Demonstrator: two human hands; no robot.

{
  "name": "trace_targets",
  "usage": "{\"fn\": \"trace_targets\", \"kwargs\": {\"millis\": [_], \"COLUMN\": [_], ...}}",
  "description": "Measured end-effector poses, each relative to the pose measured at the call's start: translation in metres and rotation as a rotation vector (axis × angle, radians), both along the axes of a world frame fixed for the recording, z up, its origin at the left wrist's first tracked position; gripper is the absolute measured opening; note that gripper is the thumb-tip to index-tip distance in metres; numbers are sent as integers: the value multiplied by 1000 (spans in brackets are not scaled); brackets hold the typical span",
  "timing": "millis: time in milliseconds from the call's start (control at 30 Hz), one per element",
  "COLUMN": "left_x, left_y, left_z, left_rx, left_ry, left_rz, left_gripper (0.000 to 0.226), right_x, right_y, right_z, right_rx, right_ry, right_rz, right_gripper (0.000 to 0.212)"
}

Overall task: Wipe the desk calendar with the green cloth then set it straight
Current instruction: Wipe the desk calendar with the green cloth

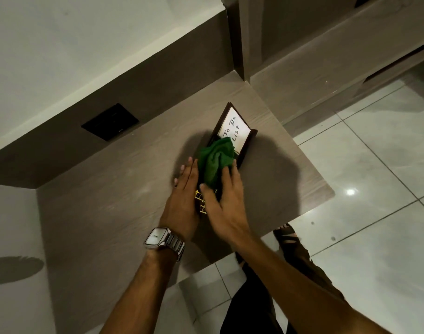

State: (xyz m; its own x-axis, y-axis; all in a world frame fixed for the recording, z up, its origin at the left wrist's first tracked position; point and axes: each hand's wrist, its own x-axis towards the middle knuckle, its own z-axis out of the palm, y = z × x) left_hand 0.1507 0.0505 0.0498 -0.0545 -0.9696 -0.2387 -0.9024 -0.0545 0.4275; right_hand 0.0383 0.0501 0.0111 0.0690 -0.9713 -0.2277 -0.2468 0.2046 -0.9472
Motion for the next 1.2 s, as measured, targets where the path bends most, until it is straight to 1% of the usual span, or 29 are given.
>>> {"fn": "trace_targets", "kwargs": {"millis": [67, 133, 167, 233, 267, 300, 333, 433, 500, 667, 800, 867, 967, 1033, 1100, 1133, 1200], "left_x": [1, 0, -1, -2, -3, -4, -5, -7, -7, -10, -10, -10, -9, -8, -9, -9, -8], "left_y": [0, 0, 0, -1, -1, 0, 0, 0, -2, -5, -6, -6, -7, -7, -7, -6, -5], "left_z": [-3, -4, -2, 2, 4, 5, 5, 6, 6, 9, 8, 8, 4, 2, 0, -1, -2], "left_rx": [32, 47, 43, 22, 22, 26, 28, 30, 30, 5, -8, -15, -8, -26, -55, -63, -81], "left_ry": [-44, -57, -24, 34, 24, 7, -2, 0, -3, 3, 1, 1, -2, 5, 34, 56, 80], "left_rz": [-1, -13, -7, 3, 3, 3, 7, 11, 5, 29, 20, 15, 1, -7, -1, 14, 38], "left_gripper": [101, 102, 104, 110, 113, 115, 114, 100, 96, 100, 101, 101, 102, 97, 90, 88, 86], "right_x": [4, 4, 3, -3, -7, -9, -9, 5, 11, 0, -20, -24, -22, -24, -31, -36, -47], "right_y": [-1, -12, -19, -30, -30, -27, -21, -8, -15, -28, -28, -16, 2, -12, -33, -40, -41], "right_z": [5, 9, 11, 10, 6, 2, -2, -7, -6, -7, -14, -13, -13, -11, -13, -16, -26], "right_rx": [43, 76, 68, 4, -22, -31, -33, -54, -111, -159, -147, -156, -263, -389, -468, -475, -398], "right_ry": [-60, -14, 16, 104, 165, 219, 256, 279, 275, 194, 201, 263, 305, 325, 386, 433, 522], "right_rz": [72, 78, 51, -69, -123, -147, -138, -36, -20, -47, -59, -36, 142, 188, 197, 209, 245], "right_gripper": [97, 111, 109, 86, 74, 66, 65, 86, 93, 82, 78, 77, 80, 74, 68, 68, 78]}}
